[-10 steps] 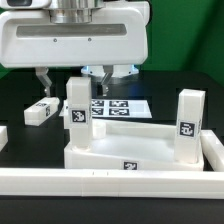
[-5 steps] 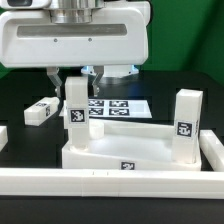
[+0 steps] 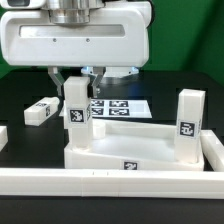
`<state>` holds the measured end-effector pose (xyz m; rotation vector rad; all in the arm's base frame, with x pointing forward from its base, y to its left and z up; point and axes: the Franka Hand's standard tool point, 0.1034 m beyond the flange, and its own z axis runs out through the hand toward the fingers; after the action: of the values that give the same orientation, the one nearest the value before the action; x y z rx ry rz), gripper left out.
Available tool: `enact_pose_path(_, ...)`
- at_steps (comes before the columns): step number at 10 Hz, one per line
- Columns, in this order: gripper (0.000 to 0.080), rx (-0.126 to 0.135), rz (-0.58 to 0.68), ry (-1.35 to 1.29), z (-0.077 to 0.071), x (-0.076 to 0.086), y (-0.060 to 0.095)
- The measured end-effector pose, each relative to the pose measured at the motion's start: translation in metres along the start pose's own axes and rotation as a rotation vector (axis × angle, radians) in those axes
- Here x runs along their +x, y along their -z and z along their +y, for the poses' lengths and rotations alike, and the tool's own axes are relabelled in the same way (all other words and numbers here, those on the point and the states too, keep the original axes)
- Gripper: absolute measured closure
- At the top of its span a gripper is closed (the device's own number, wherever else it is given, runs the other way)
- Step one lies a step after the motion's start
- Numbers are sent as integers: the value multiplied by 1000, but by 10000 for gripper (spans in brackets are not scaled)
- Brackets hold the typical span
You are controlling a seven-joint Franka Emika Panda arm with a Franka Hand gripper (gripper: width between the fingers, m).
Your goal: Assemble desk
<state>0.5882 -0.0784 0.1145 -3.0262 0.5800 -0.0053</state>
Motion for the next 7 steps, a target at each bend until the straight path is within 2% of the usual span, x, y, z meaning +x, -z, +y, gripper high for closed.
enact_pose_path(2, 509, 31, -6, -191, 2, 0, 0)
enact_pose_path(7, 509, 36, -18, -625, -4, -2, -2)
